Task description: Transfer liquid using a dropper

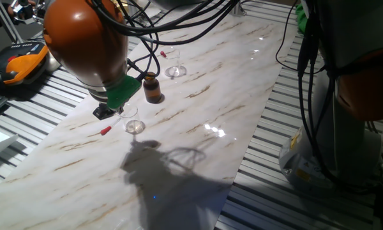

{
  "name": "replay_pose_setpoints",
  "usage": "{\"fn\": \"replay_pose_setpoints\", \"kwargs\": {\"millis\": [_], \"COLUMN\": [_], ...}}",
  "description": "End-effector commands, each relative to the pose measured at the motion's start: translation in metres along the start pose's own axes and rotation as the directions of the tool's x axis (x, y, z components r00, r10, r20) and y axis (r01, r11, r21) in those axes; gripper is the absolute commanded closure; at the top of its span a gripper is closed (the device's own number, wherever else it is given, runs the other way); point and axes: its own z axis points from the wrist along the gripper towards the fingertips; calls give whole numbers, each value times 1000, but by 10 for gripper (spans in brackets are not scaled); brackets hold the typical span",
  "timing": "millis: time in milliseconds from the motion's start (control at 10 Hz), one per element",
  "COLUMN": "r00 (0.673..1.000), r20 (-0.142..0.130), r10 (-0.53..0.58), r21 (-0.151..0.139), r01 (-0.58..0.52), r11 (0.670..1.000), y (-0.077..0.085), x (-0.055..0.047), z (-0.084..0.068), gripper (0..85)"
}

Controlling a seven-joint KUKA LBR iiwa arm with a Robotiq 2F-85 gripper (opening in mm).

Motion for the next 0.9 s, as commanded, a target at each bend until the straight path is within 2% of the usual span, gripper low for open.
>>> {"fn": "replay_pose_setpoints", "kwargs": {"millis": [0,300,500,800], "r00": [1000,1000,1000,1000], "r20": [1,-11,0,3], "r10": [0,4,5,9], "r21": [0,-9,-6,-16], "r01": [0,-4,-5,-9], "r11": [1000,1000,1000,1000], "y": [0,1,1,1], "x": [0,0,2,3], "z": [1,1,6,9], "gripper": [850,850,850,850]}}
